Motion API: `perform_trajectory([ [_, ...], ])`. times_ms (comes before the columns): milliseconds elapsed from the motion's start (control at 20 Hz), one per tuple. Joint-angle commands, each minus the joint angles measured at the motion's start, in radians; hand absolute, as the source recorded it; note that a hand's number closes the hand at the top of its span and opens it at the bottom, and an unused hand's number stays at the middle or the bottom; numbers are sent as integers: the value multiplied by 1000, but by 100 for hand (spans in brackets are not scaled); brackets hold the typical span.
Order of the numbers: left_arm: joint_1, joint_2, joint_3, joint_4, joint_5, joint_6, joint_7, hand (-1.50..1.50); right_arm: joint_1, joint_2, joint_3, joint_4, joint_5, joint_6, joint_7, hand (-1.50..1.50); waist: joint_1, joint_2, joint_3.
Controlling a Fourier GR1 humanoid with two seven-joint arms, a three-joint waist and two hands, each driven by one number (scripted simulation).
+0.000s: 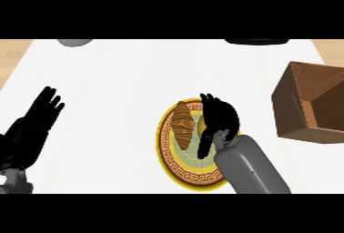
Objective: Pick the lemon from the plate and place it in the cardboard box
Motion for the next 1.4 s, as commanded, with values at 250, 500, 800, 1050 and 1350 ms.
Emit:
perform_trajectory([
  [250,36,-14,40,-59,-16,-42,27,0,-11,12,3,121,23,-34,-4,-150,3,0,0],
  [500,-46,-52,36,-2,-57,1,44,0,53,6,-15,157,85,-82,-113,-150,-2,0,0],
  [800,-27,-25,97,27,-38,-81,16,0,8,-15,-39,147,106,-51,-158,150,-2,0,0],
  [1050,-18,-64,85,34,-61,-76,4,0,40,-42,-17,146,130,-111,-239,150,-3,0,0],
  [1350,-6,-70,63,-23,-73,-83,35,0,-123,12,-130,342,125,-206,-125,150,13,4,0],
])
